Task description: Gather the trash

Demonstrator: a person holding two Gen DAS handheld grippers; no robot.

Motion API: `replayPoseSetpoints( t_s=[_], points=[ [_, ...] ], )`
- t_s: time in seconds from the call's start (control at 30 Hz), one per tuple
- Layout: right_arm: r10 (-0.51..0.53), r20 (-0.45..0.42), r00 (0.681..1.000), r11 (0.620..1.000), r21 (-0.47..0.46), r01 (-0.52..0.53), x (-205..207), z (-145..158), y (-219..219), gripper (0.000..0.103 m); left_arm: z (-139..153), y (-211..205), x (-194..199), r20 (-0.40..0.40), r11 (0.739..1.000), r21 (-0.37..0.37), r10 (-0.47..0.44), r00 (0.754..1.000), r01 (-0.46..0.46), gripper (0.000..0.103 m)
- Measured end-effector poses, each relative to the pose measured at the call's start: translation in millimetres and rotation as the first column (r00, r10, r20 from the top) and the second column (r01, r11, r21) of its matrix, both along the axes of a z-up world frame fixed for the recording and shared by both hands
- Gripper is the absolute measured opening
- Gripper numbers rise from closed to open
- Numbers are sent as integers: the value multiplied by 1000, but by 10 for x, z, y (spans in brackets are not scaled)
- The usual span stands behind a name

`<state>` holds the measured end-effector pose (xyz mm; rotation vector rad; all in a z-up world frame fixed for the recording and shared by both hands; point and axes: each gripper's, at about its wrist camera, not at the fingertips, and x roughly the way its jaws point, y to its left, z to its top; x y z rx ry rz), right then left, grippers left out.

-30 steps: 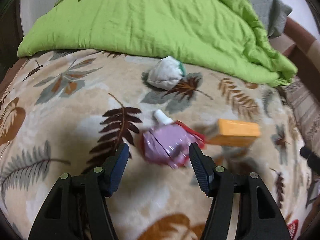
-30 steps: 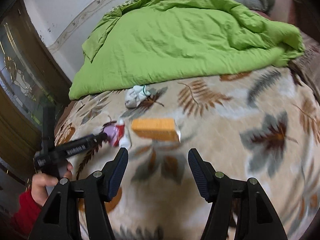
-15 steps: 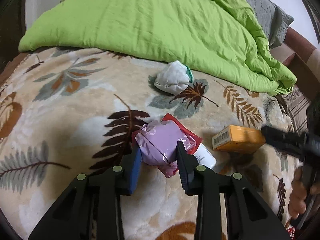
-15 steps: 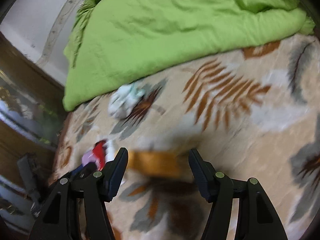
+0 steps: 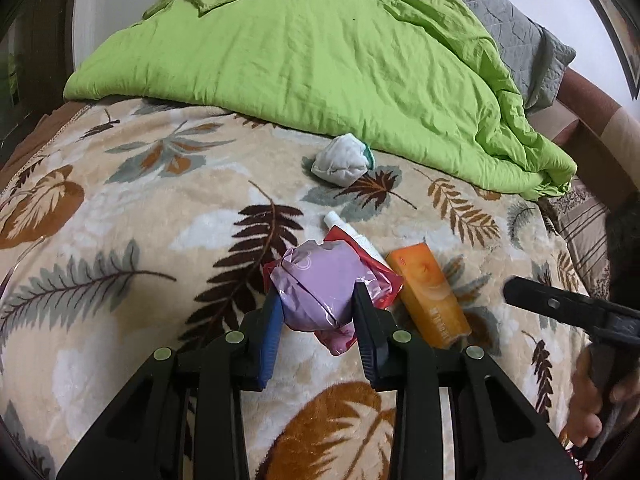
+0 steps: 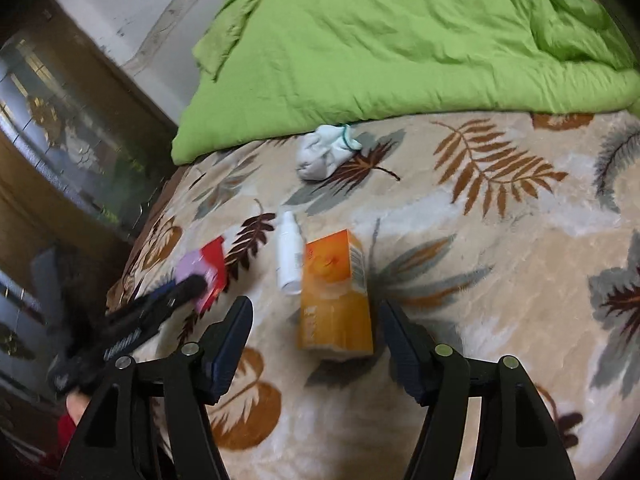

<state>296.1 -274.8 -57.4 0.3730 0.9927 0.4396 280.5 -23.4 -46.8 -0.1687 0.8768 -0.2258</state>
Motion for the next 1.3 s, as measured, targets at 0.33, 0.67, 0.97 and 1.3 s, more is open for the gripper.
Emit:
replayPoseSetpoints(
  t_s=[0.33, 0.67, 0.97, 1.3],
  points=[
    [17, -48, 999, 989, -145, -24, 99, -404, 431, 67, -95, -6, 15, 2, 1000, 27, 7, 1000, -7, 33],
    [-94, -54, 994, 982, -171, 84, -168, -390, 381, 51, -34, 2, -130, 28, 999, 38, 14, 1000, -15, 33],
    [-176, 26, 984, 973, -148, 178, -930, -98, 303, 51, 1, -8, -623, 47, 998, 54, 20, 999, -23, 33],
    [-250, 161, 955, 945, -176, 277, -1738, 185, 343, 51, 86, -243, -1229, 125, 991, 132, -20, 992, 4, 33]
  ],
)
